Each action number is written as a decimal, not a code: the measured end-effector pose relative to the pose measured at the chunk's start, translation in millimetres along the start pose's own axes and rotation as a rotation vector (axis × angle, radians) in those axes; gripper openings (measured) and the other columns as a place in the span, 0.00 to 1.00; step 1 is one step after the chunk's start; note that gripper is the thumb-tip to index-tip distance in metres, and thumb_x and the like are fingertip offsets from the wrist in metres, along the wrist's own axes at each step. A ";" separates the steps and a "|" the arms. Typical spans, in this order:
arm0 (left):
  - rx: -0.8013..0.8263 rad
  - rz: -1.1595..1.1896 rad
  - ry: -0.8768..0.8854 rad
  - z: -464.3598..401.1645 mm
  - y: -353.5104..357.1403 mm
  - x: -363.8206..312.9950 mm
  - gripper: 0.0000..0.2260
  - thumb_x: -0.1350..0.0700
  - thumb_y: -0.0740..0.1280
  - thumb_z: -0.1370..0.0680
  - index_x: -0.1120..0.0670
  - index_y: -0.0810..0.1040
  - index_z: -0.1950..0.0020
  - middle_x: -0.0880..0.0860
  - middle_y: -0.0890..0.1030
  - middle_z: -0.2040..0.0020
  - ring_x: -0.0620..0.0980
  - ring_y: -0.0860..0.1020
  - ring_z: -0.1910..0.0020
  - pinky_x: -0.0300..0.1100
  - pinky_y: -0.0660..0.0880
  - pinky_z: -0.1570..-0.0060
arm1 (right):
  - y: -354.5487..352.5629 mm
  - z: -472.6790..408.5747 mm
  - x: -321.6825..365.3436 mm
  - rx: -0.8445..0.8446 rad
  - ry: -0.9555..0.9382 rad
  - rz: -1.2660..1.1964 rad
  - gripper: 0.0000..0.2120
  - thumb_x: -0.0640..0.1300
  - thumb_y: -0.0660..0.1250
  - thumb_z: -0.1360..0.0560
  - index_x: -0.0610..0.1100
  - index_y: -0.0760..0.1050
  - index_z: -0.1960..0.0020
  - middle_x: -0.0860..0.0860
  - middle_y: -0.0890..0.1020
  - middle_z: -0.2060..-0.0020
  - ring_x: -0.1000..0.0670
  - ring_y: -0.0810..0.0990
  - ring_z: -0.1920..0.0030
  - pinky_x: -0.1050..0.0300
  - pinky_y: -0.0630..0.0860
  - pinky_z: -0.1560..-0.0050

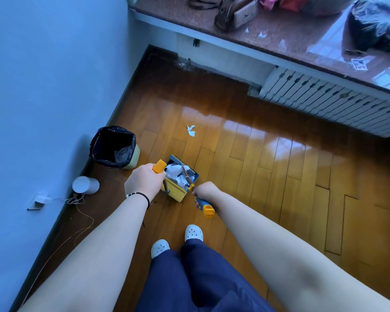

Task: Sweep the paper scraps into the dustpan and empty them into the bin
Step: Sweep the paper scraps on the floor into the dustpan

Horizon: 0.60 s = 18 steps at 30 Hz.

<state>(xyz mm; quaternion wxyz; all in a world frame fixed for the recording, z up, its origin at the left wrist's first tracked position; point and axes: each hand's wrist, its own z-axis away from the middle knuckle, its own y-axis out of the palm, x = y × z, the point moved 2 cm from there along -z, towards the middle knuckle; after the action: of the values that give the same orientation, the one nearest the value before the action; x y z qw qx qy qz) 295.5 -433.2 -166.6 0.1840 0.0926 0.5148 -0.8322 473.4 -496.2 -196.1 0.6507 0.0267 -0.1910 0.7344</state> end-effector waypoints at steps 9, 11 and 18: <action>0.020 0.046 0.011 23.6 -3.0 23.7 0.12 0.44 0.64 0.22 0.50 0.77 0.60 0.47 0.77 0.66 0.54 0.78 0.63 0.40 0.70 0.67 | 21.8 24.1 -31.8 0.049 0.013 -0.182 0.03 0.34 0.61 0.21 0.36 0.73 0.52 0.42 0.73 0.71 0.48 0.72 0.77 0.59 0.72 0.75; 0.015 0.071 0.020 31.7 -6.0 35.6 0.10 0.44 0.65 0.21 0.48 0.76 0.58 0.47 0.78 0.64 0.54 0.77 0.61 0.40 0.70 0.66 | 30.6 38.0 -35.9 0.033 -0.004 -0.170 0.04 0.34 0.61 0.21 0.36 0.72 0.55 0.42 0.73 0.71 0.47 0.72 0.76 0.60 0.72 0.76; -0.016 0.111 0.051 40.2 -15.9 74.5 0.11 0.43 0.64 0.21 0.48 0.81 0.47 0.48 0.79 0.61 0.54 0.78 0.60 0.40 0.70 0.64 | 50.9 69.4 -50.3 -0.003 -0.020 -0.215 0.03 0.38 0.62 0.21 0.38 0.72 0.52 0.43 0.74 0.66 0.49 0.73 0.75 0.64 0.72 0.79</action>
<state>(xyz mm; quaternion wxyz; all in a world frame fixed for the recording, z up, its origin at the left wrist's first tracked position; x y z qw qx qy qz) 222.4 -478.4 -160.9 0.2174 0.1407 0.5200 -0.8139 417.3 -569.7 -158.9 0.7237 0.0534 -0.1948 0.6599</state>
